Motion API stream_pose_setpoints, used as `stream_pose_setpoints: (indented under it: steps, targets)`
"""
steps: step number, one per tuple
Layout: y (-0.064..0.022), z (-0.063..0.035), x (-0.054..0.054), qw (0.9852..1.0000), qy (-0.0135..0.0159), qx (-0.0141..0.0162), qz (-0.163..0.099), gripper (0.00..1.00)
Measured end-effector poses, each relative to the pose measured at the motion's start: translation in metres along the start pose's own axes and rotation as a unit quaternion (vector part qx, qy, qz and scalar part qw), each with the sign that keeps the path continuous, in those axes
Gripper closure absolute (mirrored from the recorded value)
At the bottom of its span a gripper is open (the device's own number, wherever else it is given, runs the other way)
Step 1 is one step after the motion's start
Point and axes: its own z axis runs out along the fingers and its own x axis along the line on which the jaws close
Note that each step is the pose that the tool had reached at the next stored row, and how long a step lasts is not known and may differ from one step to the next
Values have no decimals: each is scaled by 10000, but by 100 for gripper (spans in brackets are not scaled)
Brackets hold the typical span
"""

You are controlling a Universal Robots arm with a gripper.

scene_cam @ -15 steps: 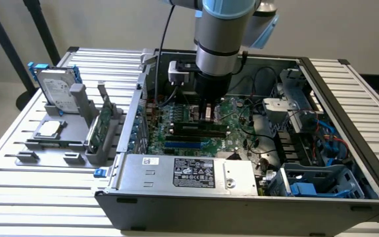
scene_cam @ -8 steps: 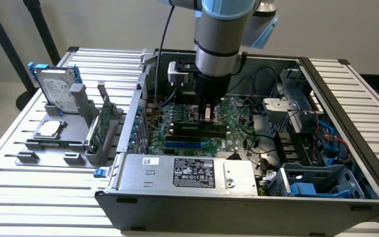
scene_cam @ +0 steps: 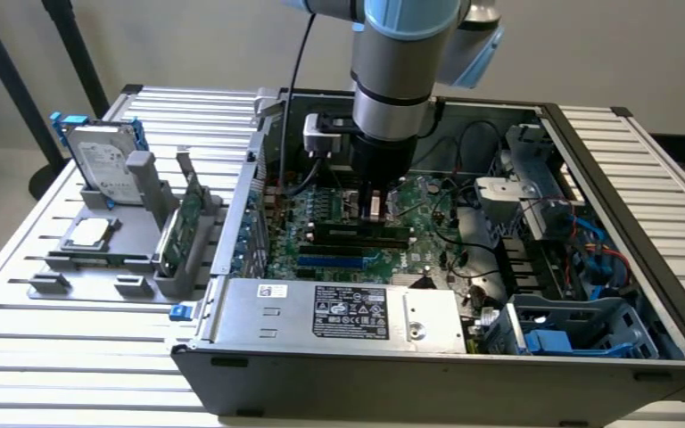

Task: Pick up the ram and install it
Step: 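Insert the ram into the slot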

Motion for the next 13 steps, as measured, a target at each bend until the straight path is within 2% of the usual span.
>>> stream_pose_setpoints:
  steps: [13]
  targets:
    - [-9, 10, -4, 10000, 0, 0, 0, 87]
